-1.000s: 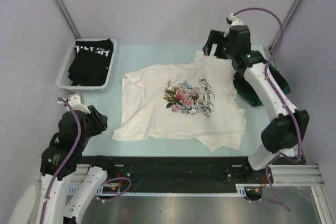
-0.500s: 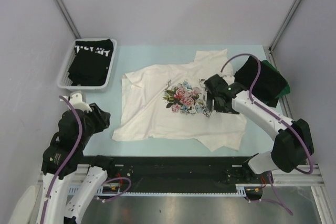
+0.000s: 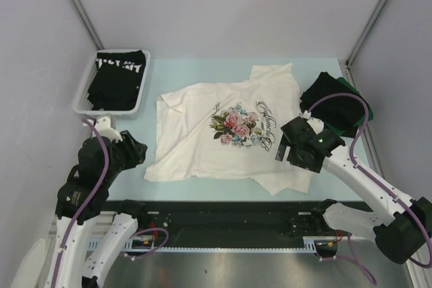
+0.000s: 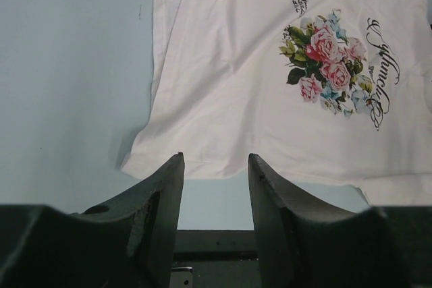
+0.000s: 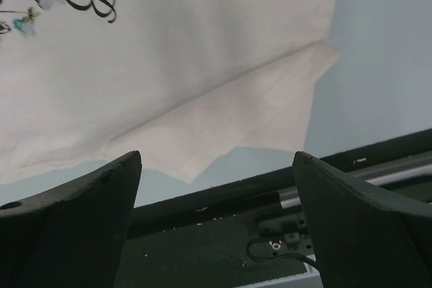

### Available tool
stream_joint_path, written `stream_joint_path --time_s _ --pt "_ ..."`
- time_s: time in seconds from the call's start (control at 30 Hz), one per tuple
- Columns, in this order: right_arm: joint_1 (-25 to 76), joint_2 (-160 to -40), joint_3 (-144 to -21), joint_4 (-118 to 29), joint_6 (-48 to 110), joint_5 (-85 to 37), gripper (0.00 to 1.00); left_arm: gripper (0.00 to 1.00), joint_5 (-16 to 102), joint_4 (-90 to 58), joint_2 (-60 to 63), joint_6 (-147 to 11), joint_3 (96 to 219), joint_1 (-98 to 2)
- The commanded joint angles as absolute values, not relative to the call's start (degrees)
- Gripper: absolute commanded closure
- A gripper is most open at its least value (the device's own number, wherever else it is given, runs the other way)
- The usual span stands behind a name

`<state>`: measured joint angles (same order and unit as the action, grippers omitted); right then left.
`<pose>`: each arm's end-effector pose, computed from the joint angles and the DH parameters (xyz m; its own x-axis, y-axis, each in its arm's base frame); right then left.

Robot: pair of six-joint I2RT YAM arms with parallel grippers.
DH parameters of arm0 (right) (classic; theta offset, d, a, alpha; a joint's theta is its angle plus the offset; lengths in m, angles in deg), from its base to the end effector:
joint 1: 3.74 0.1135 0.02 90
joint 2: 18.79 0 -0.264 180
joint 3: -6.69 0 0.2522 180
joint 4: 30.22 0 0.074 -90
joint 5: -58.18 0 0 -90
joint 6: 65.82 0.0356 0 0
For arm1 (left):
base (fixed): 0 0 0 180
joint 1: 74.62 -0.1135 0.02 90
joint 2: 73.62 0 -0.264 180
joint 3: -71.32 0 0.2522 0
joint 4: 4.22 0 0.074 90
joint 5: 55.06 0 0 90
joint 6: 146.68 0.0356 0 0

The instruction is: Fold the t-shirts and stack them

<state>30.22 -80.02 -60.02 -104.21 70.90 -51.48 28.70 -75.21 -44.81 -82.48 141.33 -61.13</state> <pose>0.1588 0.0925 0.2689 -0.8376 0.2624 -0.4791 0.2713 0.9611 0.0521 0.0722 -0.0134 0.3525 -0.4960 -0.3259 -0.8048 -0.0841 0.9405 -0.3291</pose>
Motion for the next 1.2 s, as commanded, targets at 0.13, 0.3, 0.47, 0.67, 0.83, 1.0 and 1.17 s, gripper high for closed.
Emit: stream_joint_path --time_s 0.13,0.3,0.47,0.67,0.83,1.0,1.17 --pt "31.8 -80.0 -58.0 -113.2 80.5 -56.9 0.01 0.52 32.7 -69.6 -43.9 -81.8 141.0 -61.0" --pt "31.7 -83.3 -57.6 -112.4 83.7 -60.6 0.05 0.52 32.4 -69.7 -42.5 -80.3 142.9 -61.0" --pt "28.7 -88.1 -57.4 -110.5 82.3 -62.0 0.07 0.52 32.0 -70.3 -42.1 -78.4 143.9 -61.0" --pt "24.3 -88.6 -56.1 -106.4 79.6 -61.6 0.08 0.52 32.7 -70.7 -42.9 -77.6 143.3 -61.0" --pt "21.8 -86.3 -53.7 -103.5 78.4 -61.2 0.11 0.51 32.0 -70.9 -43.4 -76.5 142.9 -61.0" --pt "22.1 -83.8 -50.9 -103.0 80.9 -60.7 0.21 0.51 31.8 -71.0 -43.3 -75.4 142.9 -61.0" --pt "23.9 -82.7 -49.4 -103.4 86.8 -62.5 0.22 0.51 32.3 -70.9 -42.9 -74.7 142.8 -61.0"
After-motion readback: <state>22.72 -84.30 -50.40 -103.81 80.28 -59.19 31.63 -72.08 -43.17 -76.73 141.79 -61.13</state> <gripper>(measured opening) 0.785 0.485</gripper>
